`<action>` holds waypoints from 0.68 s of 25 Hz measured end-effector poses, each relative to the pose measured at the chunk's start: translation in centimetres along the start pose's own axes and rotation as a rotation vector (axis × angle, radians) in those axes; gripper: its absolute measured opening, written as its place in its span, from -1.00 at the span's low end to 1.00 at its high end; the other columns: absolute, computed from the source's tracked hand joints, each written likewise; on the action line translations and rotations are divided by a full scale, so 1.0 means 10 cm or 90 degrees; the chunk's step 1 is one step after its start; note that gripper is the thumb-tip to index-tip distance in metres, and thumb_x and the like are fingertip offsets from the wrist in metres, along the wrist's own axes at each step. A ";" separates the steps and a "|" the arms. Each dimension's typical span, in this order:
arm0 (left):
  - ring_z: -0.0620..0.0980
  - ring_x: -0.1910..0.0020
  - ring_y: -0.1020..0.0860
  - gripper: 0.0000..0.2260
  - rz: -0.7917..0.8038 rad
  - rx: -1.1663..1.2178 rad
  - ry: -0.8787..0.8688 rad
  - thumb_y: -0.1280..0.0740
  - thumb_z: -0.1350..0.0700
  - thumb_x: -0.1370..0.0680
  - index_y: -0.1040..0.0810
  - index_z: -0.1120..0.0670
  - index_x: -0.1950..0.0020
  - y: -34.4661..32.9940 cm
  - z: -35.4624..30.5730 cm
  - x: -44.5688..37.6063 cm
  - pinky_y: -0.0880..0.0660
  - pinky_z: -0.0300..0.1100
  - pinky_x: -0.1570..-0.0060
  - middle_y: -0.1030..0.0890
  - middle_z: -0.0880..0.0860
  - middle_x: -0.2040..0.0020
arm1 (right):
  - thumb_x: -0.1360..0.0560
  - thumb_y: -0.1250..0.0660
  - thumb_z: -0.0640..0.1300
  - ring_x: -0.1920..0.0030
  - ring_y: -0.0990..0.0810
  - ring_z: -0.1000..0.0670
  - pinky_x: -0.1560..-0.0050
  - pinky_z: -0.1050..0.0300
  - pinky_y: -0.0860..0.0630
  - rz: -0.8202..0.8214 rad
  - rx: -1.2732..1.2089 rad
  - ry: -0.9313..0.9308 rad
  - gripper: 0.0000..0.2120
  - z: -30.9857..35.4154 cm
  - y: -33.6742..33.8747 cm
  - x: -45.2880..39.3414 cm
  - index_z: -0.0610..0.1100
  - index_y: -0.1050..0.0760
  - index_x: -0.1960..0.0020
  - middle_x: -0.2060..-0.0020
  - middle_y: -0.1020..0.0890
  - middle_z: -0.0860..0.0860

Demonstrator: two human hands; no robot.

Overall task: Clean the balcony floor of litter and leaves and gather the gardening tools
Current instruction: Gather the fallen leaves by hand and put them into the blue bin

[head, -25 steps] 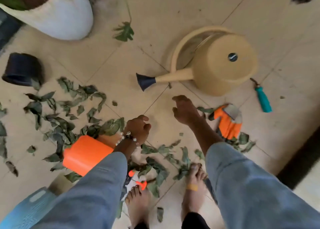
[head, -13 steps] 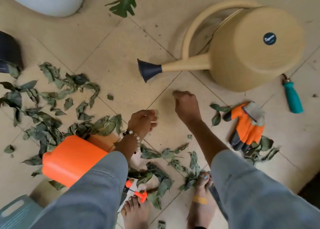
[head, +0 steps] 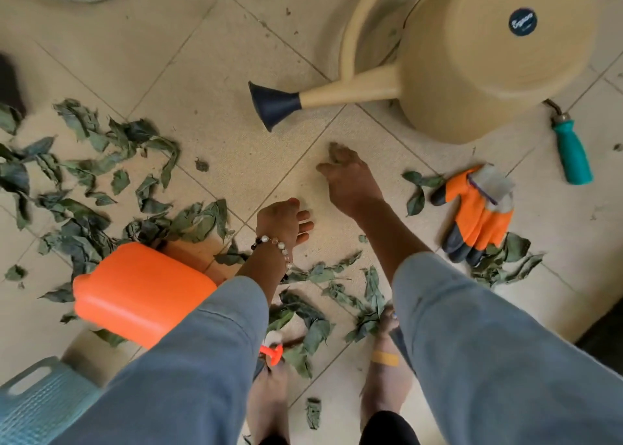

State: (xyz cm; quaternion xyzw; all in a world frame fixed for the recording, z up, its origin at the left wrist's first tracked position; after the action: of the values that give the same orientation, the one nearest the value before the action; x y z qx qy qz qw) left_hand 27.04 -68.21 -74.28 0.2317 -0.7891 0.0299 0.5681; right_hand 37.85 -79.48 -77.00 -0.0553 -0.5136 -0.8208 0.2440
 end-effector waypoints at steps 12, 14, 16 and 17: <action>0.06 0.15 -0.59 -0.78 0.027 0.005 0.060 -0.17 0.05 -0.66 -0.54 0.14 0.00 -0.18 0.30 0.19 -0.53 -0.11 0.11 -0.62 0.10 0.05 | -0.41 -0.37 -0.42 -0.13 -0.48 -0.21 -0.08 -0.02 -0.55 -0.124 -0.057 -0.151 -0.68 -0.20 0.20 0.80 -0.26 -0.56 -0.15 -0.12 -0.55 -0.20; 0.01 0.25 -0.56 -0.78 0.017 0.020 0.071 -0.17 0.11 -0.66 -0.50 0.10 0.14 -0.14 0.33 0.19 -0.50 -0.16 0.18 -0.59 0.08 0.12 | -0.51 -0.33 -0.25 -0.29 -0.32 -0.24 -0.26 -0.05 -0.43 -0.068 -0.057 -0.196 -0.53 -0.38 0.15 0.65 -0.18 -0.36 -0.40 -0.34 -0.37 -0.21; 0.00 0.26 -0.56 -0.79 0.014 0.025 0.069 -0.17 0.13 -0.65 -0.50 0.08 0.15 -0.08 0.34 0.16 -0.50 -0.16 0.18 -0.59 0.07 0.14 | -0.54 -0.30 -0.21 -0.30 -0.30 -0.26 -0.25 -0.05 -0.43 -0.028 0.017 -0.133 -0.48 -0.34 0.03 0.46 -0.12 -0.27 -0.47 -0.39 -0.32 -0.20; 0.00 0.25 -0.56 -0.79 0.012 0.027 0.068 -0.17 0.12 -0.65 -0.50 0.08 0.15 -0.04 0.34 0.15 -0.50 -0.16 0.18 -0.59 0.07 0.14 | -0.53 -0.28 -0.25 -0.27 -0.35 -0.27 -0.17 -0.05 -0.50 -0.027 0.074 -0.080 -0.52 -0.22 -0.02 0.41 -0.12 -0.33 -0.44 -0.35 -0.36 -0.22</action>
State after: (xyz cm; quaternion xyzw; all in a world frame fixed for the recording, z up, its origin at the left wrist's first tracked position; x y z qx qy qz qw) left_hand 23.79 -70.13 -74.19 0.2344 -0.7589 0.0638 0.6042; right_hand 34.50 -82.77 -76.78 -0.0816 -0.5755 -0.7895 0.1969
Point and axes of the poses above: each hand's wrist, its own x-axis away from the middle knuckle, its own y-axis out of the back of the hand, z = x × y, the point moved 9 cm from there along -x, towards the middle knuckle
